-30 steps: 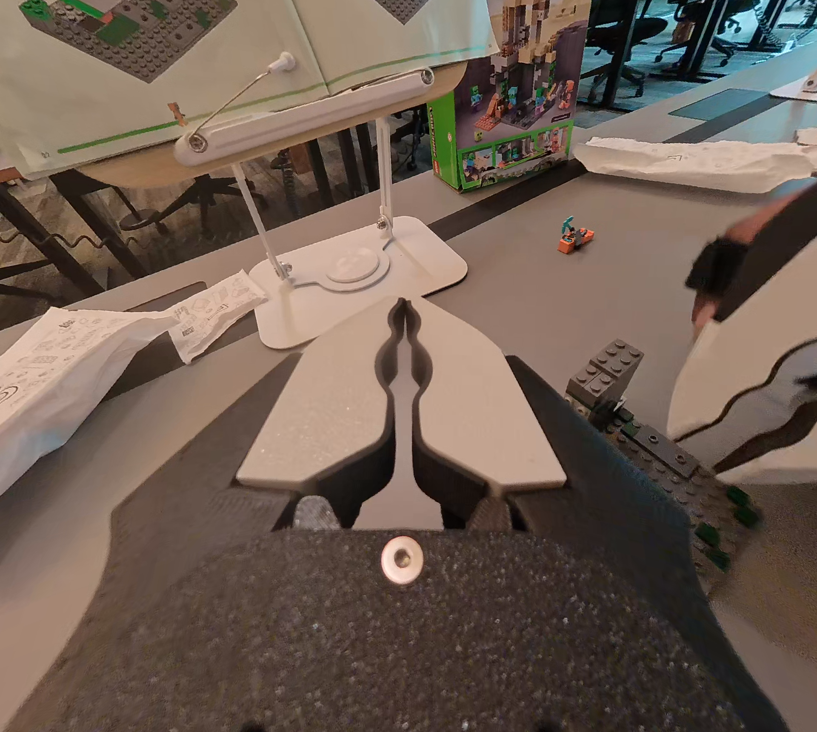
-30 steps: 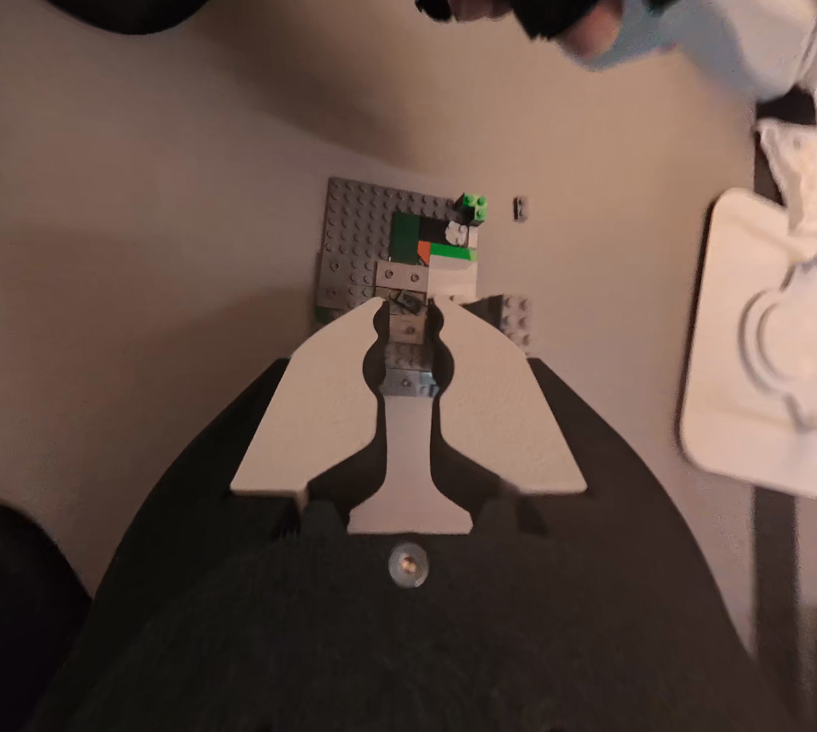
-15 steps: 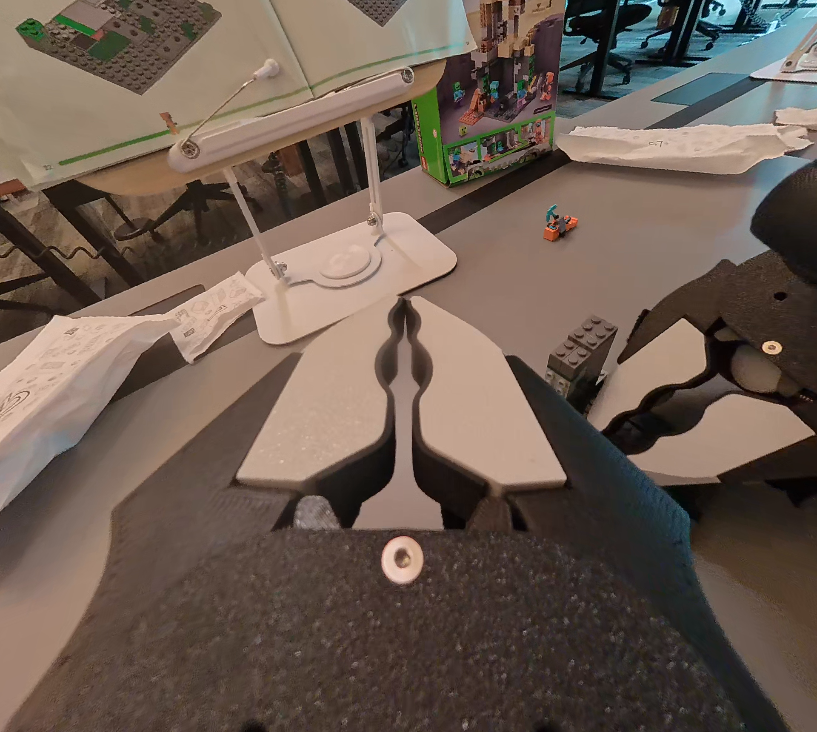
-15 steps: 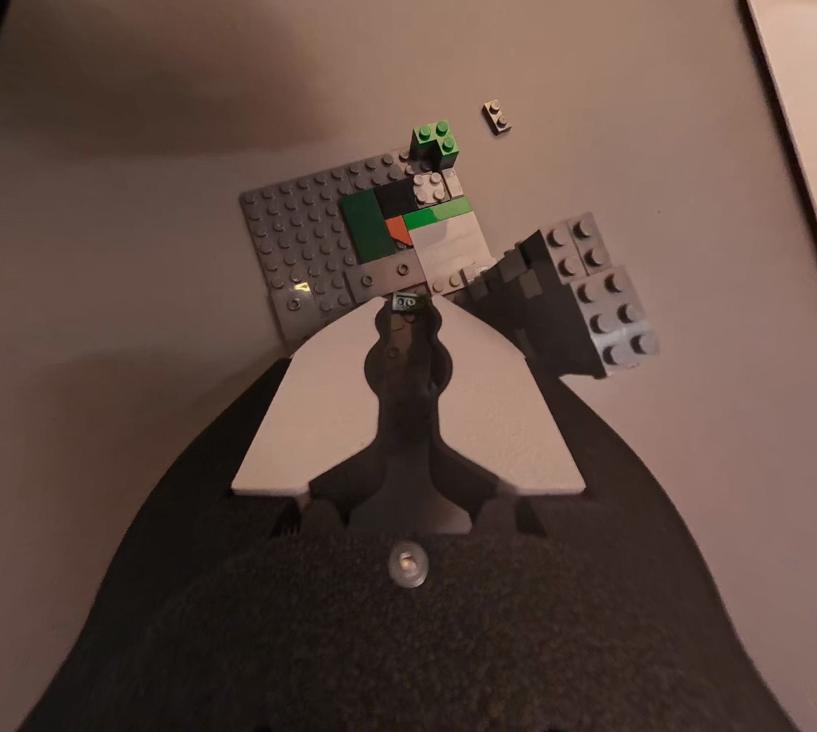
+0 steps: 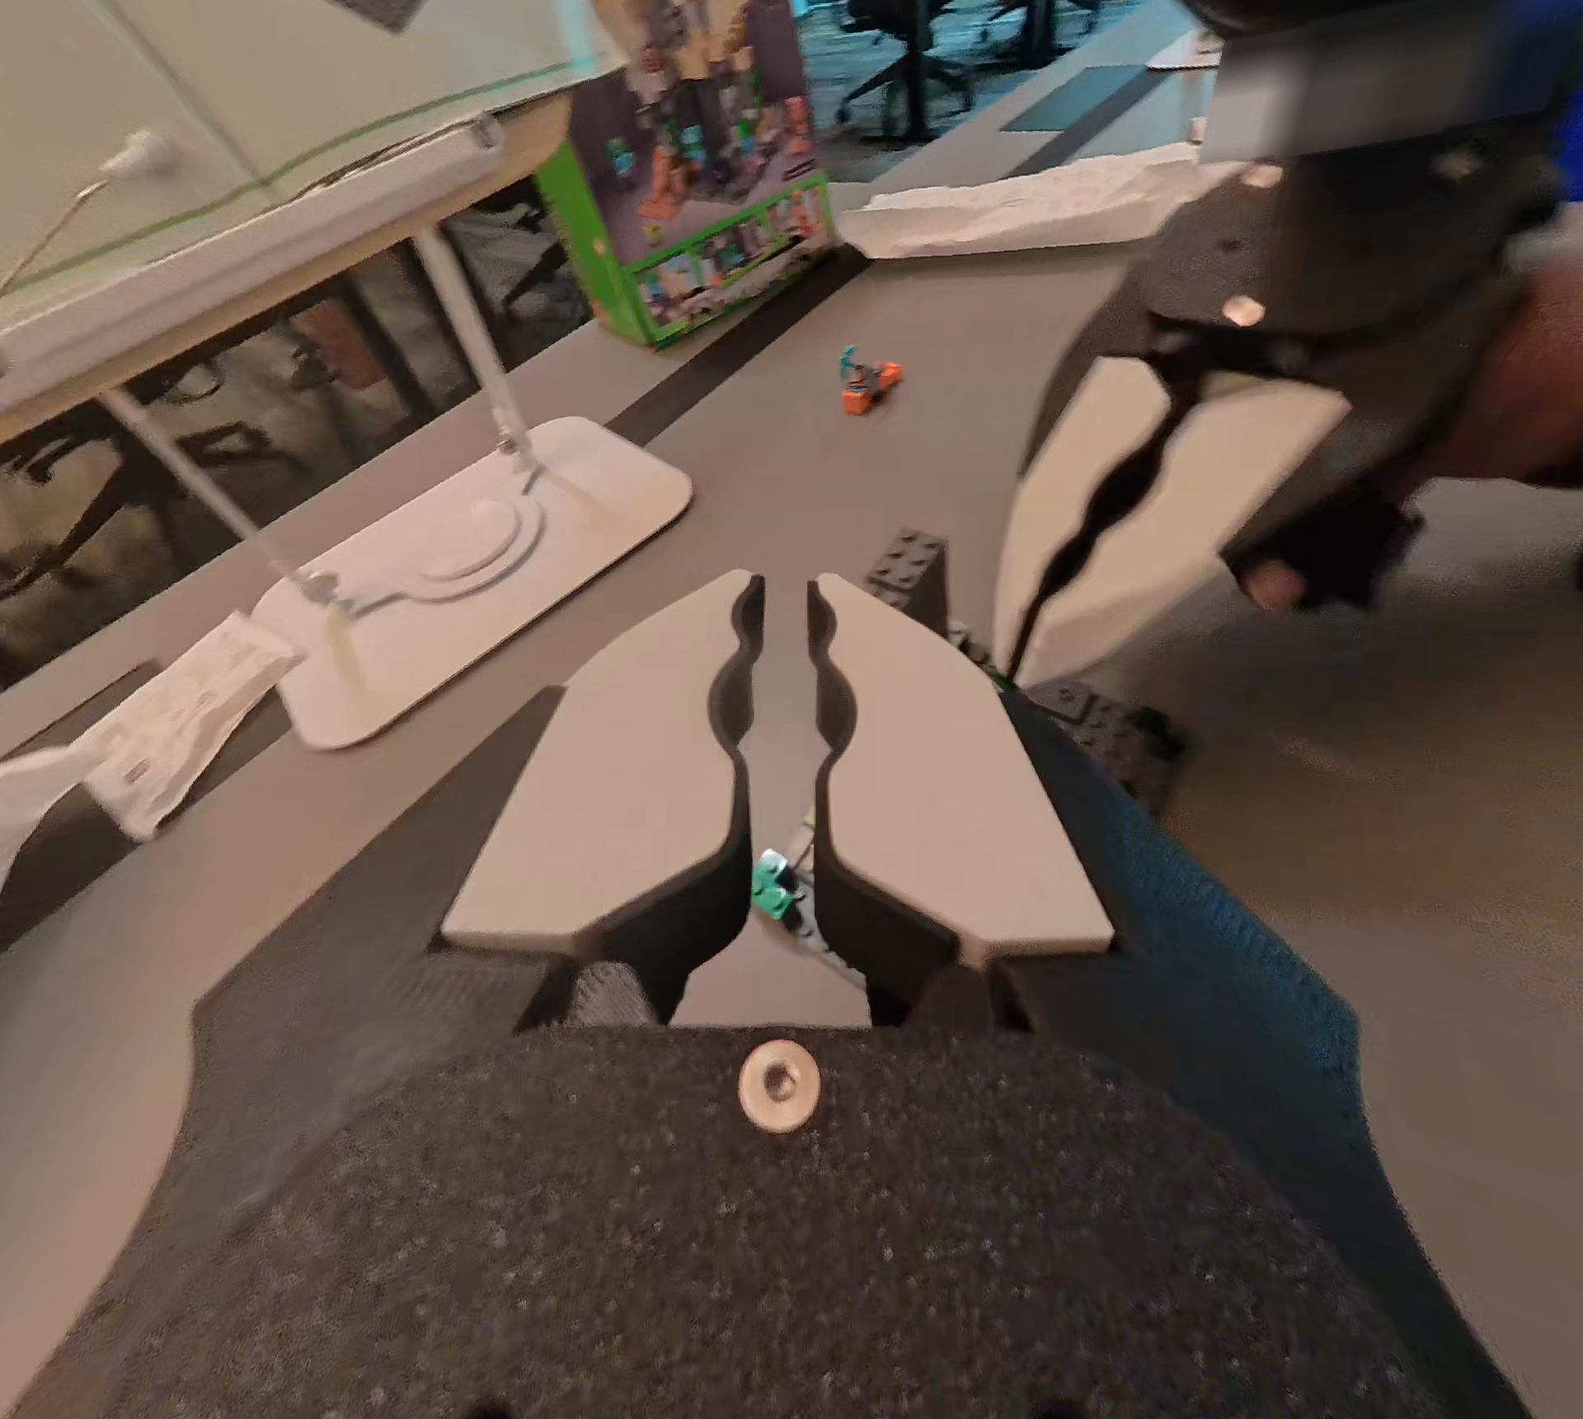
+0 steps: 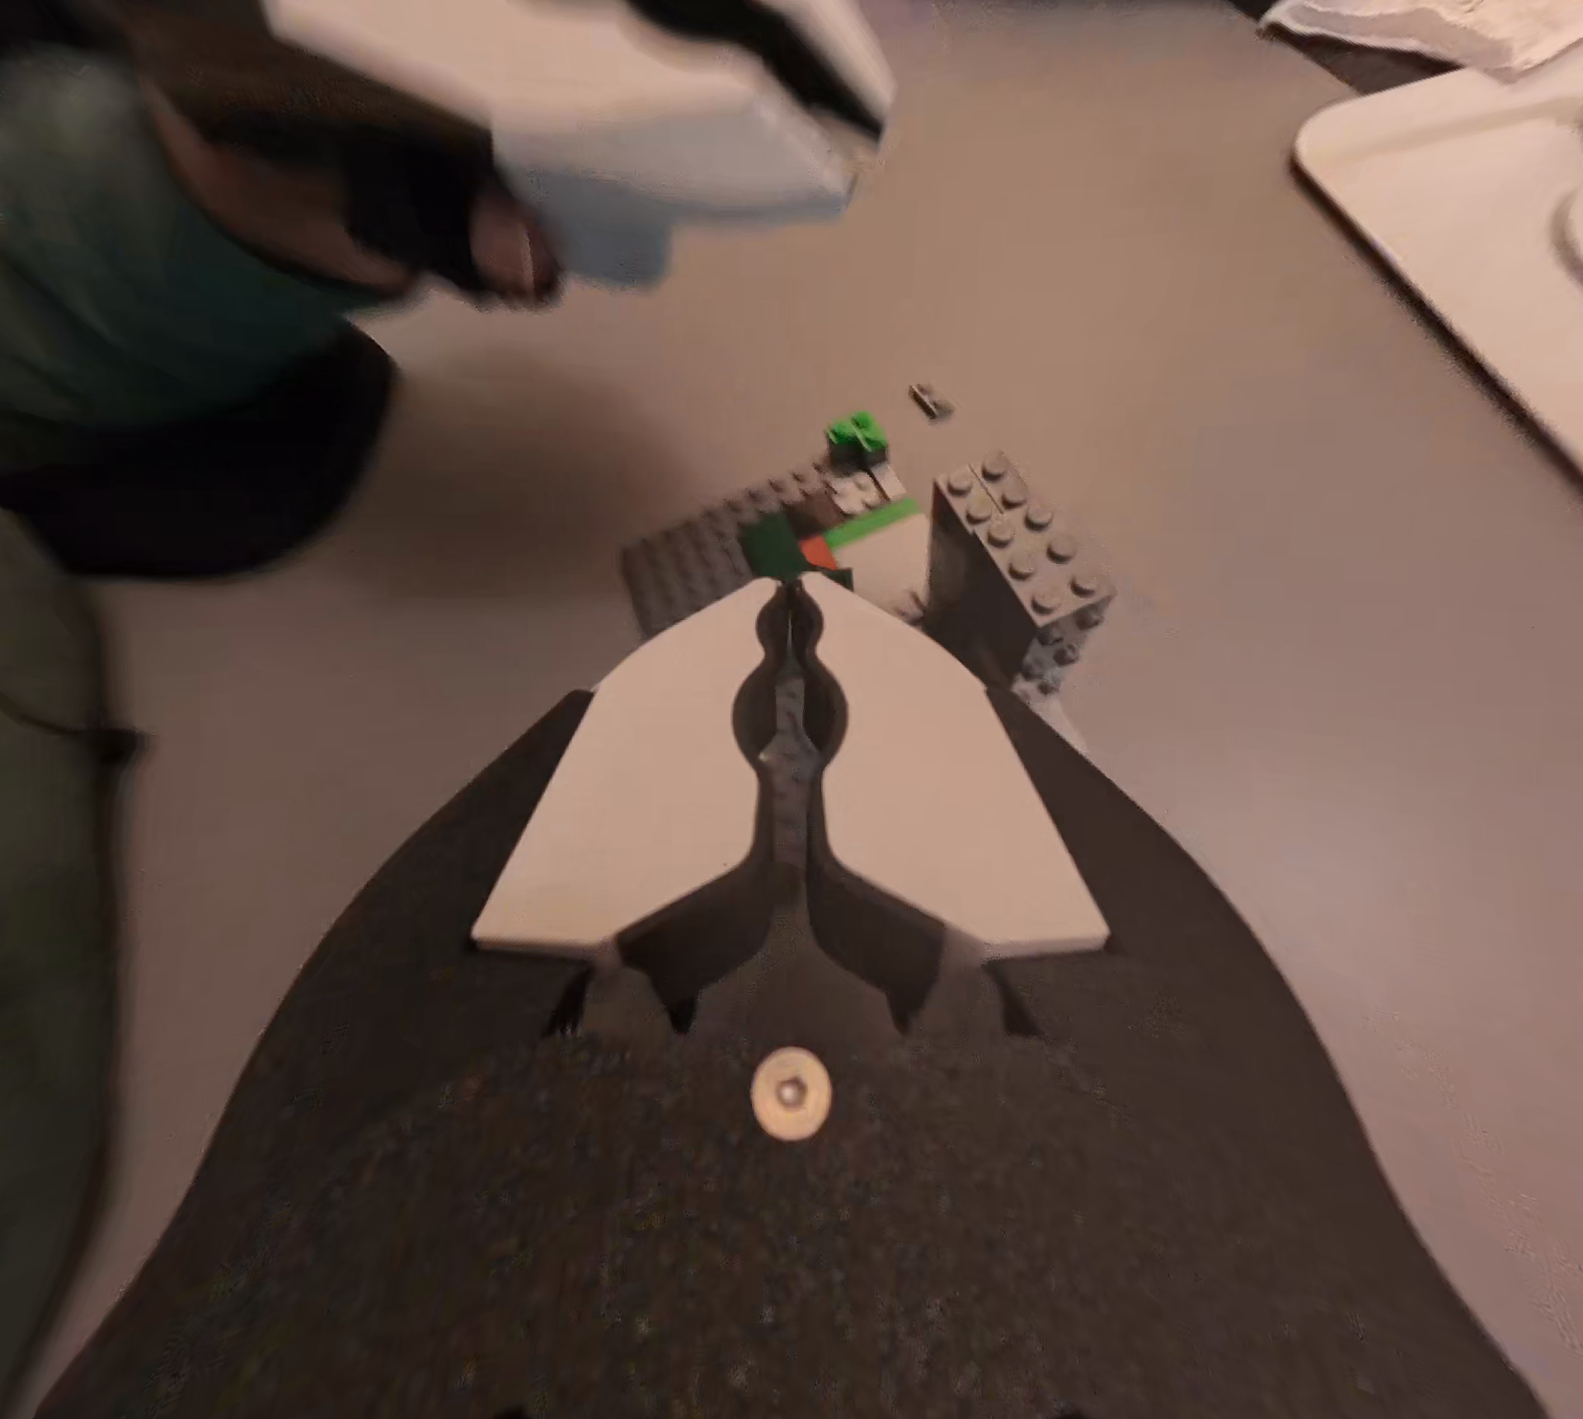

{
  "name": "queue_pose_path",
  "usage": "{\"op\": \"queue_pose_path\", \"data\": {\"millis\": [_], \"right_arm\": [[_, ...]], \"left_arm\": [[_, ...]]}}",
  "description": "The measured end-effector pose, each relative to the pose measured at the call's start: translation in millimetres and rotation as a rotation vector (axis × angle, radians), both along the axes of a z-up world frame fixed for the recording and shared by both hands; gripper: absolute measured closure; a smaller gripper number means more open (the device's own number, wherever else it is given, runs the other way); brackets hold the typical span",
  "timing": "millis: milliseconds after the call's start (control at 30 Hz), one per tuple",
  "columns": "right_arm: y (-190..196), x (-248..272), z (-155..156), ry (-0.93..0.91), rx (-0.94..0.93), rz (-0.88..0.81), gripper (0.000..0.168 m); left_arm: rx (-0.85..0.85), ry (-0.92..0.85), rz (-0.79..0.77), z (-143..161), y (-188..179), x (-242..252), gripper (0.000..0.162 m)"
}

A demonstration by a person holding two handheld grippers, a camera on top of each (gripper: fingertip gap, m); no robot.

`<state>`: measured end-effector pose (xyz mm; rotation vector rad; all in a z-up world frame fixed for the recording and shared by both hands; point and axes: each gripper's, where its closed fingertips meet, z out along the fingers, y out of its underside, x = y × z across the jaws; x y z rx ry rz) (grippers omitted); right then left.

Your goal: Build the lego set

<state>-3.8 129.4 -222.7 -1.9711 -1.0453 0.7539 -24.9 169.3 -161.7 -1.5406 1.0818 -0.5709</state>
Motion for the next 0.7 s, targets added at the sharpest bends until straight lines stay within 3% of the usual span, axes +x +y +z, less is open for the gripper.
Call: {"op": "queue_pose_path", "data": {"millis": [167,333,700], "right_arm": [[-9.3,2.7,54.2,0.450,-0.239,0.053,0.168],[-23.3,4.6,87.0,0.736,-0.406,0.154,0.168],[-33.8,1.4,101.7,0.915,-0.573,0.257,0.168]], "left_arm": [[0.106,-0.002,-0.184,6.2,-35.7,21.8,0.146],[0.222,-0.033,-0.268,17.2,-57.4,30.6,0.143],[0.366,-0.066,-0.296,34.4,-73.3,31.4,0.154]]}}
